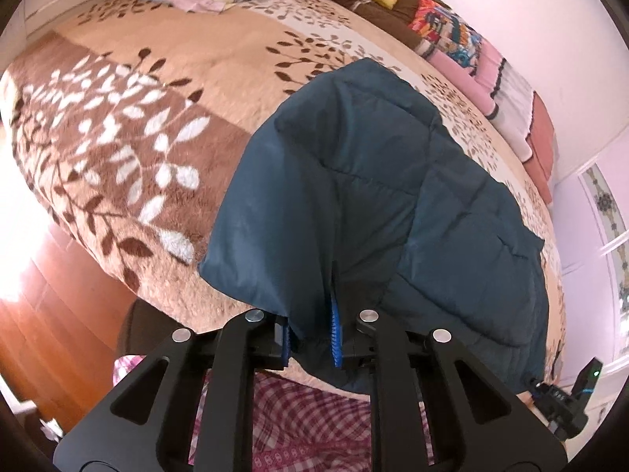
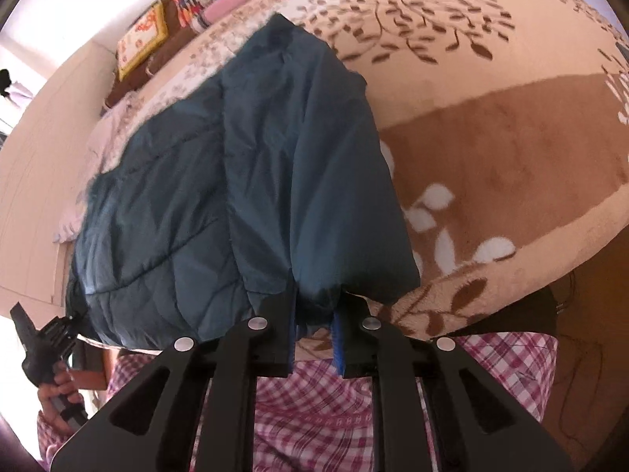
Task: Fold large clothes
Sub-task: 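Lift the jacket bundle with both tools, holding its folded edge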
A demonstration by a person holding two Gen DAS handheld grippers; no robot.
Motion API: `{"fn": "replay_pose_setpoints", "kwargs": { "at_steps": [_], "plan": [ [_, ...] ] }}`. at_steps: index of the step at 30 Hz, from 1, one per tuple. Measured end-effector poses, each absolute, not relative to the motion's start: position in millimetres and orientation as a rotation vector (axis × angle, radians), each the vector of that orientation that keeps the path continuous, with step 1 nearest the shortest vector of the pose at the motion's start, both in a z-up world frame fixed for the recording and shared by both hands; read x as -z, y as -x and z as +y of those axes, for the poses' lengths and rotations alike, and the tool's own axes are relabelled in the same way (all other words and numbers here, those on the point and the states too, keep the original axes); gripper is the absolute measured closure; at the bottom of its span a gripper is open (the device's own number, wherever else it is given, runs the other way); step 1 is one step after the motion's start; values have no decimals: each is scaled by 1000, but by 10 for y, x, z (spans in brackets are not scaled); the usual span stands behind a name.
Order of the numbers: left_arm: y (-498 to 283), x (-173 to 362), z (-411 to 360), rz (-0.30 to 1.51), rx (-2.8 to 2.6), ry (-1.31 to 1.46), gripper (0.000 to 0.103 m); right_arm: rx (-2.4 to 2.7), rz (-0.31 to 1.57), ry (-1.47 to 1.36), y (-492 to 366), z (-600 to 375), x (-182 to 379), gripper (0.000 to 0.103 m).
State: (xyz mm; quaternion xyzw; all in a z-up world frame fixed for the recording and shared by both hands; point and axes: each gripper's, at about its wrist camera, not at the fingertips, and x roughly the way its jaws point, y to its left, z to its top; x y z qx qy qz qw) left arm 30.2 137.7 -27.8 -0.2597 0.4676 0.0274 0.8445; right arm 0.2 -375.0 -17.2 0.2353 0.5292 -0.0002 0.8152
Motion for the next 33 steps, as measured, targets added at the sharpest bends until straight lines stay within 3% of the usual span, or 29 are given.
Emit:
{"fn": "replay_pose_setpoints", "kwargs": {
  "at_steps": [3, 5, 10, 14, 15, 17, 20, 27, 33],
  "plan": [
    [-297, 322, 1388, 982, -79, 573, 76, 16, 1159, -497, -16, -3770, 175, 74],
    [-284, 353, 1405, 983, -71, 608, 53, 26, 1163, -493, 53, -3810, 116, 61],
    [-270, 406, 1367, 946, -34, 643, 33, 134, 1098, -402, 261, -3873, -157, 60],
    [-300, 467, 1308, 937, -24, 643, 30, 99, 988, -312, 198, -3633, -485, 62],
    [-302, 477, 1298, 932, -24, 641, 30, 30, 977, -296, 131, -3495, -538, 67],
    [-302, 489, 1288, 917, -20, 633, 27, -29, 974, -284, 66, -3362, -569, 87],
    [-289, 490, 1302, 907, -2, 635, 26, -272, 993, -265, -279, -2733, -570, 97],
    [-322, 532, 1391, 909, 17, 674, 24, -396, 1078, -66, -1163, -1759, -155, 99],
    [-494, 550, 1425, 913, 19, 711, 15, -252, 1112, -51, -1939, -1775, 129, 103]
  ]
}}
